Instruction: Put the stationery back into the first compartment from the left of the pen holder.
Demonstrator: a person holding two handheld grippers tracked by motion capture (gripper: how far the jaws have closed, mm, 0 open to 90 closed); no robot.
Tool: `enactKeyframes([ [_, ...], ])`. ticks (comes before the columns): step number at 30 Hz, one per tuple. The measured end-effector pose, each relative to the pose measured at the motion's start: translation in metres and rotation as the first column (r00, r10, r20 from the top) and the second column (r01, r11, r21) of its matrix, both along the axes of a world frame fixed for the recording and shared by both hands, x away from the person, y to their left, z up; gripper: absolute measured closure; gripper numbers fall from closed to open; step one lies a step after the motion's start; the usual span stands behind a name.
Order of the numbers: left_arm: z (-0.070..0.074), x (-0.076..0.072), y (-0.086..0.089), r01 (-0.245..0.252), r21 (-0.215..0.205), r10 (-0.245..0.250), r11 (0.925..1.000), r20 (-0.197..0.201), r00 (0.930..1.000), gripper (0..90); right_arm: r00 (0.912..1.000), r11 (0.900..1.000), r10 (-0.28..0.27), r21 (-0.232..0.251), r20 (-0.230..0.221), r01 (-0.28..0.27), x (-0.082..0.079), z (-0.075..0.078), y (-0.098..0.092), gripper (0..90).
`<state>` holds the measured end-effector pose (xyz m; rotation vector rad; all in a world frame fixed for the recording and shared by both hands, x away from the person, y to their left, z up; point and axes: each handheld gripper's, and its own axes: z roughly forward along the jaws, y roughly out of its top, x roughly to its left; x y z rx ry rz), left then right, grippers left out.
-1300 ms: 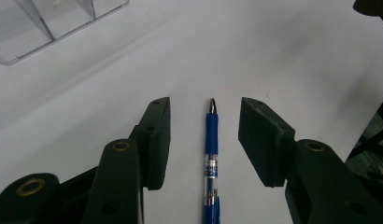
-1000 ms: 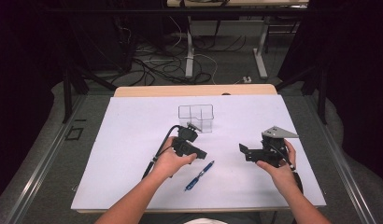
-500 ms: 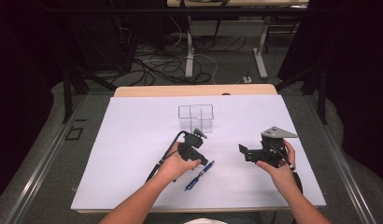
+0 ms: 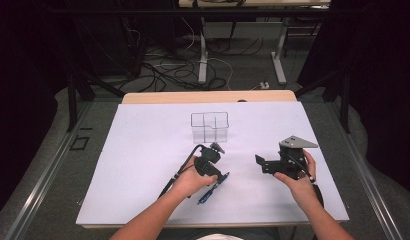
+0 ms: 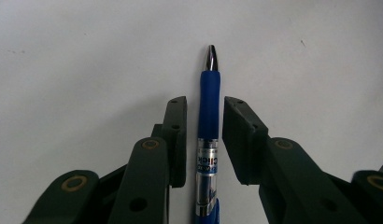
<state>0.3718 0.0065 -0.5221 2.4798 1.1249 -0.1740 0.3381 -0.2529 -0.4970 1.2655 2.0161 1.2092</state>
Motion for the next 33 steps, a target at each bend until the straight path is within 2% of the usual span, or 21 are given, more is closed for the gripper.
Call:
enactKeyframes([
  [12,-0.0069,-0.0028,-0.0084,0.017,0.018,-0.017,0.9997,-0.01,0.9998,72.3,1.0,1.0,-0.002,-0.003,-0.001,0.002,0.0005,-0.0009,0.0002,0.0],
  [25,-0.0074,-0.0049,-0.01,0.018,0.031,-0.018,0.9994,0.004,0.9998,76.0,0.9999,1.0,-0.005,-0.001,-0.01,0.005,0.0005,-0.0015,0.0002,0.0],
  [27,-0.0073,-0.0043,-0.0097,0.025,0.039,-0.026,0.9989,0.016,0.9995,76.9,0.9999,1.0,-0.004,0.0,-0.011,0.004,0.0008,-0.0018,0.0003,0.0],
  [33,-0.0075,-0.0043,-0.0099,0.018,0.038,-0.018,0.9991,0.01,0.9998,78.9,1.0,1.0,-0.001,-0.001,-0.01,0.001,0.001,-0.0022,0.0002,0.0],
])
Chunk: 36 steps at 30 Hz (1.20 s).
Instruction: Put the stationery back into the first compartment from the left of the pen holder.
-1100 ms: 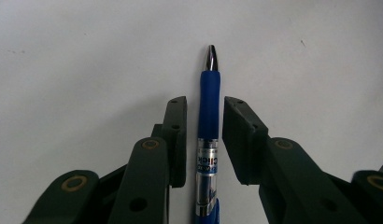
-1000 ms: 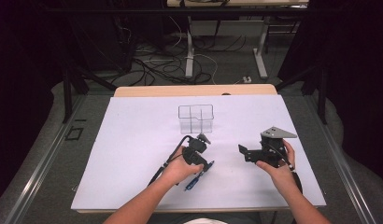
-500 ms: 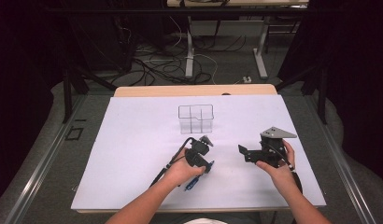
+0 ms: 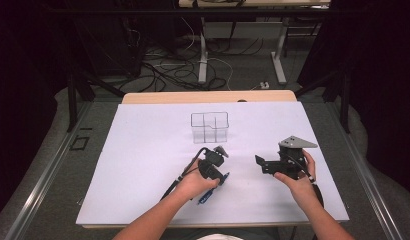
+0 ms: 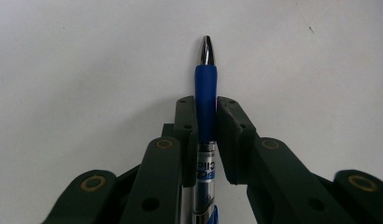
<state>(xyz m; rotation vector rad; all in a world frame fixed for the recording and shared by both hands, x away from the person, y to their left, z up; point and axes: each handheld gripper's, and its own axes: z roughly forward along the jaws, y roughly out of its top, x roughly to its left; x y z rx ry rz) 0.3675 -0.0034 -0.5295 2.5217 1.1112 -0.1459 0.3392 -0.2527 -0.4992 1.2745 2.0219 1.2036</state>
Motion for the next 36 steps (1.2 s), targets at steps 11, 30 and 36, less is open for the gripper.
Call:
enactKeyframes([
  [11,0.0,0.001,0.001,0.004,-0.002,-0.004,1.0,-0.006,1.0,79.3,1.0,1.0,-0.001,-0.01,0.001,0.001,0.0,0.0,-0.001,0.0],
  [30,0.007,0.003,0.007,-0.003,-0.056,0.002,0.9984,-0.022,0.9997,79.6,1.0,1.0,-0.006,-0.011,0.001,0.006,0.001,-0.001,-0.002,0.0],
  [36,0.012,0.004,0.012,-0.017,-0.094,0.016,0.9955,-0.012,0.9998,79.7,1.0,1.0,-0.004,-0.009,0.002,0.004,0.001,-0.001,-0.002,0.0],
])
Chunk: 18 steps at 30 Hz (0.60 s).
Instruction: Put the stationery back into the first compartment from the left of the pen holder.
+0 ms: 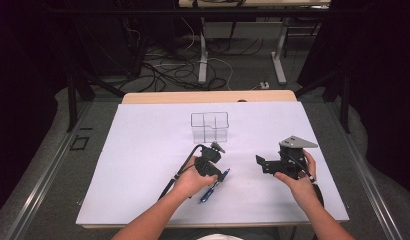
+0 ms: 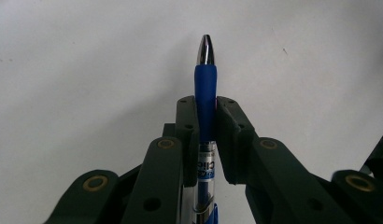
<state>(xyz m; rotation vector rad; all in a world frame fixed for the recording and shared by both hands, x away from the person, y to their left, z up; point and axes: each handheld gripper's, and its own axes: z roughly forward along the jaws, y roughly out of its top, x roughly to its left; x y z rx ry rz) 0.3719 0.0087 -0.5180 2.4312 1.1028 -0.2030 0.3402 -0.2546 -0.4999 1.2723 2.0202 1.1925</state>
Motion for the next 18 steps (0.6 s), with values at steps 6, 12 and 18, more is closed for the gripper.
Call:
enactKeyframes([
  [6,0.003,0.002,0.005,-0.045,-0.051,0.045,0.9977,0.014,0.9989,79.6,1.0,1.0,0.0,0.0,0.0,0.0,0.0,0.0,0.0,0.0],
  [12,0.006,0.005,0.013,-0.094,-0.101,0.098,0.9904,0.031,0.9947,79.6,1.0,1.0,0.0,0.001,-0.001,0.0,0.0,0.0,0.0,0.0],
  [18,0.009,0.012,0.023,-0.144,-0.159,0.15,0.9768,0.029,0.9882,79.6,1.0,1.0,-0.001,0.004,-0.002,0.001,0.0,0.0,0.0,0.0],
])
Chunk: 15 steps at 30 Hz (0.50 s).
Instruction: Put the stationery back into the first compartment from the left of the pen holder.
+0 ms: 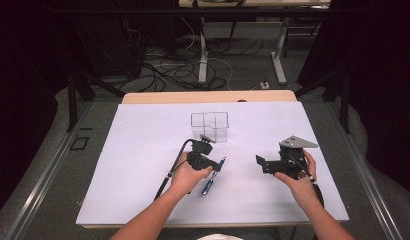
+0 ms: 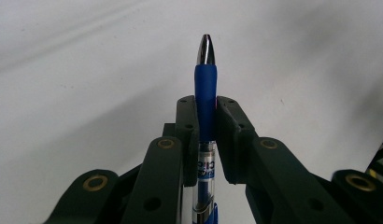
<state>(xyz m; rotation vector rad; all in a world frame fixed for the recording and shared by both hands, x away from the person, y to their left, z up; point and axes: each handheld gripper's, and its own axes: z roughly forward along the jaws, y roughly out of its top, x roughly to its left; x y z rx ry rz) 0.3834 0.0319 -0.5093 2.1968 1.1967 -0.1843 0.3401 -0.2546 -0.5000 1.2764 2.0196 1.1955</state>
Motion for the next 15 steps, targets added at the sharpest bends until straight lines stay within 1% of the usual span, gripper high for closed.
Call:
enactKeyframes([
  [5,0.003,0.004,0.007,-0.047,-0.028,0.047,0.9985,0.007,0.9989,79.6,1.0,1.0,0.0,-0.002,0.001,0.0,0.0,0.0,0.0,0.0],
  [6,0.003,0.005,0.009,-0.045,-0.031,0.045,0.9985,0.012,0.9989,79.6,1.0,1.0,0.0,0.0,-0.001,0.0,0.0,0.0,0.0,0.0],
  [7,0.004,0.005,0.01,-0.055,-0.039,0.055,0.9978,0.007,0.9985,79.6,1.0,1.0,-0.001,-0.001,0.0,0.001,0.0,0.0,0.0,0.0],
  [10,0.006,0.007,0.013,-0.065,-0.056,0.066,0.9963,0.011,0.9978,79.6,1.0,1.0,0.0,-0.003,0.001,0.0,0.0,0.0,0.0,0.0],
  [12,0.008,0.009,0.016,-0.074,-0.074,0.074,0.9946,-0.001,0.9973,79.6,1.0,1.0,0.001,-0.003,0.002,-0.001,0.0,0.0,0.0,0.0],
  [15,0.011,0.01,0.019,-0.082,-0.089,0.082,0.9926,0.0,0.9966,79.6,1.0,1.0,0.001,-0.003,0.002,-0.001,0.0,0.0,0.0,0.0],
])
